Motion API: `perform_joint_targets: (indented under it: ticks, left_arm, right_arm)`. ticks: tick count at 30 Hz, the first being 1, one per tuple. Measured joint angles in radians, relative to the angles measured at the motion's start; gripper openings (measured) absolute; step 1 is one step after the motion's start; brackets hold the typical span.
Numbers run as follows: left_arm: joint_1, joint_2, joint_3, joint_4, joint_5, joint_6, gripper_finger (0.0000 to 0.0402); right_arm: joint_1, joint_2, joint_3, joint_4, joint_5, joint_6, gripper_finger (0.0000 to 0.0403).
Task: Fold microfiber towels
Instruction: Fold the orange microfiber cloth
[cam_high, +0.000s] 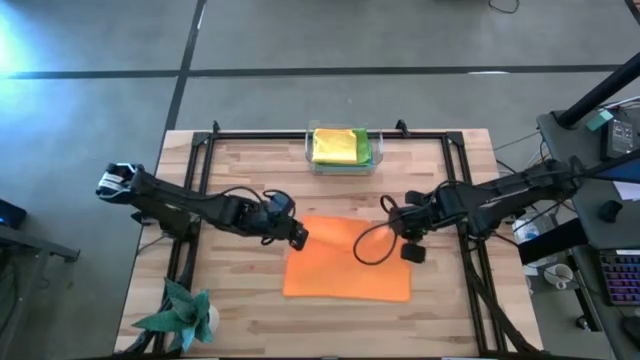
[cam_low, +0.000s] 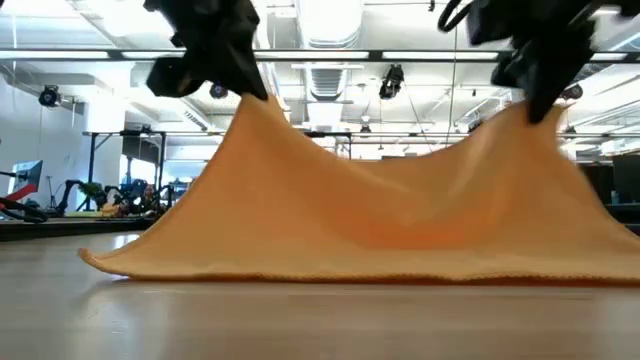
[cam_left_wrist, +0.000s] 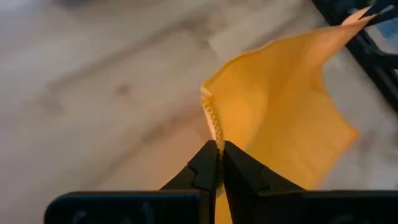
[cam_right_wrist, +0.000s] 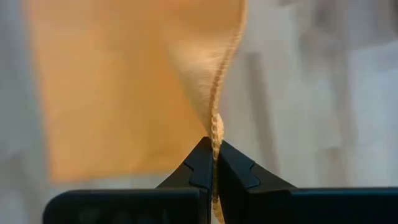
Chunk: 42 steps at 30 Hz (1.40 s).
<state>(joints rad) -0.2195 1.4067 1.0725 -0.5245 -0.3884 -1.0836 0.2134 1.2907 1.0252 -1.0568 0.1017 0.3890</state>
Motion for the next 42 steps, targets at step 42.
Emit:
perform_joint_targets:
  ticks: [42]
  left_arm:
    - [0.010, 0.161, -0.002, -0.016, -0.040, 1.046, 0.0006]
  right_arm:
    - [0.188, -0.001, -0.162, 0.219, -0.020, -0.072, 0.0009]
